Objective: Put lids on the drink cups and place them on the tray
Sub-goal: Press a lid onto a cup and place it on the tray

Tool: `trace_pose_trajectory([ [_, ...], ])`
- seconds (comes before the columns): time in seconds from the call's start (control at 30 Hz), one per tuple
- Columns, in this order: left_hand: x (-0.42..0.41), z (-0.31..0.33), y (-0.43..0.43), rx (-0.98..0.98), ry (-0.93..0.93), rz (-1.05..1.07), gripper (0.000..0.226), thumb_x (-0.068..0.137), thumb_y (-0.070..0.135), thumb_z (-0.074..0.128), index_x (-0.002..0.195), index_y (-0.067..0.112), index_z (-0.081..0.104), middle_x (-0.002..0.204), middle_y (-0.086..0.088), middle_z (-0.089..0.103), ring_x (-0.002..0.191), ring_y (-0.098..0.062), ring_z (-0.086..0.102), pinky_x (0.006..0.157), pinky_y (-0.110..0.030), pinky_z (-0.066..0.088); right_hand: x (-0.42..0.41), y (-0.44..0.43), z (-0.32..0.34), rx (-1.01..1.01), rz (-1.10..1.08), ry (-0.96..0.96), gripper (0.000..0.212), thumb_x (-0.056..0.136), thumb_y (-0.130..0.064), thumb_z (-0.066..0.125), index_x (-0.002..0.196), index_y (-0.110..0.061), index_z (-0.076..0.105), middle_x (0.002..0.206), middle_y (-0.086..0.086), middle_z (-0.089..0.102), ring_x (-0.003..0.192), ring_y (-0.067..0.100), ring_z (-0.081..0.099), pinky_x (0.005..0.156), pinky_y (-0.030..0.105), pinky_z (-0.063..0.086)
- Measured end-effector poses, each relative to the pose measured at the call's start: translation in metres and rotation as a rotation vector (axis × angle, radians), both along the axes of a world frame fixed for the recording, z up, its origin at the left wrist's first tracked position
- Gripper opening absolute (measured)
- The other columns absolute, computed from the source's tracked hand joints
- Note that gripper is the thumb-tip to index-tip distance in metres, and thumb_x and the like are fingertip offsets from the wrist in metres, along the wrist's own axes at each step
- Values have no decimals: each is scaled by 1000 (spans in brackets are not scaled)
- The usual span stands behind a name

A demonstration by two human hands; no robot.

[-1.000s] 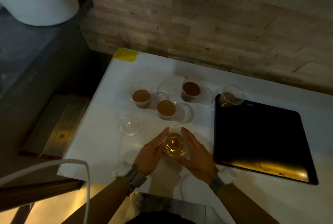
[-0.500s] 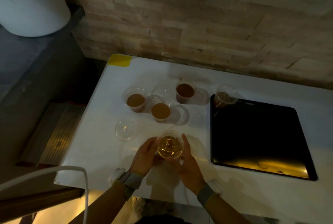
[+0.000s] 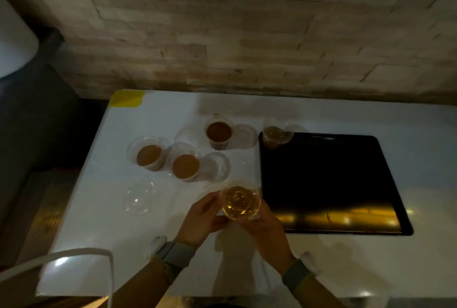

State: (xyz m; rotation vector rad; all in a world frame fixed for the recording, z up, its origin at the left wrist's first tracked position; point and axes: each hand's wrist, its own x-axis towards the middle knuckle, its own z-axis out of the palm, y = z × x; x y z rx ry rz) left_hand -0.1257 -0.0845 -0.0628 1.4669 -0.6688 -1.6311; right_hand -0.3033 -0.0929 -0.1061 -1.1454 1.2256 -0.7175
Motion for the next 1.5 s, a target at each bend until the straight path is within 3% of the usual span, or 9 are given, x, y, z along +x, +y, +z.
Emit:
trace_pose_trajectory([
  [0.17, -52, 7, -55, 14, 126, -73, 25, 87, 16, 63, 112, 17, 65, 115, -13, 68, 99, -27, 69, 74, -26, 57, -57, -43, 7, -82, -81, 44, 68, 82, -40, 77, 142, -31, 45, 128, -24, 60, 117, -2, 58, 85, 9, 49],
  [0.33, -97, 1, -96, 33, 151, -119, 38, 90, 12, 61, 127, 16, 56, 124, -10, 63, 110, -25, 64, 96, -38, 52, -94, -82, 1, -99, -139, 95, 63, 81, -34, 77, 136, -32, 48, 122, -31, 62, 115, -5, 59, 84, 7, 48],
  [0.6, -150, -18, -149, 40, 115, -83, 44, 90, 6, 61, 131, 18, 51, 136, -10, 53, 120, -28, 55, 102, -45, 47, -134, -135, -15, -138, -185, 176, 55, 83, -31, 76, 133, -31, 52, 119, -25, 63, 110, -11, 58, 82, 2, 44],
  [0.73, -163, -19, -162, 34, 166, -36, 41, 91, 4, 57, 130, 15, 50, 137, -9, 52, 120, -26, 56, 103, -42, 46, -138, -150, -17, -136, -210, 164, 54, 80, -43, 72, 130, -39, 53, 121, -23, 65, 113, -4, 61, 86, 14, 50],
  [0.87, -175, -21, -177, 33, 205, 35, 41, 92, 3, 55, 132, 10, 50, 134, -12, 56, 111, -24, 59, 103, -40, 45, -139, -167, -20, -123, -223, 142, 47, 84, -34, 71, 127, -45, 56, 122, -22, 66, 116, -2, 60, 96, 24, 46],
  [1.03, -185, -19, -188, 86, 277, 119, 25, 92, 5, 56, 116, 12, 59, 129, -19, 58, 108, -26, 58, 98, -35, 47, -143, -180, -9, -139, -171, 176, 41, 87, -36, 68, 124, -50, 55, 118, -26, 65, 112, -8, 58, 93, 19, 42],
  [1.23, -192, -16, -199, 176, 248, 144, 22, 94, 17, 56, 114, 8, 60, 125, -20, 61, 119, -29, 57, 100, -35, 47, -143, -194, -7, -119, -168, 158, 46, 92, -31, 66, 135, -36, 52, 125, -12, 65, 118, 4, 58, 105, 35, 45],
  [1.4, -194, -14, -202, 189, 206, 127, 7, 94, 23, 57, 92, 20, 63, 112, -12, 63, 109, -25, 59, 91, -33, 49, -140, -198, -4, -84, -163, 149, 41, 90, -44, 65, 128, -51, 52, 124, -19, 64, 118, 5, 58, 105, 48, 46],
  [1.5, -192, -17, -199, 205, 221, 146, 8, 92, 25, 59, 92, 18, 63, 106, -9, 63, 101, -22, 58, 93, -34, 48, -138, -194, -4, -61, -183, 128, 49, 84, -54, 65, 131, -46, 51, 128, -15, 63, 122, 9, 57, 106, 50, 45],
])
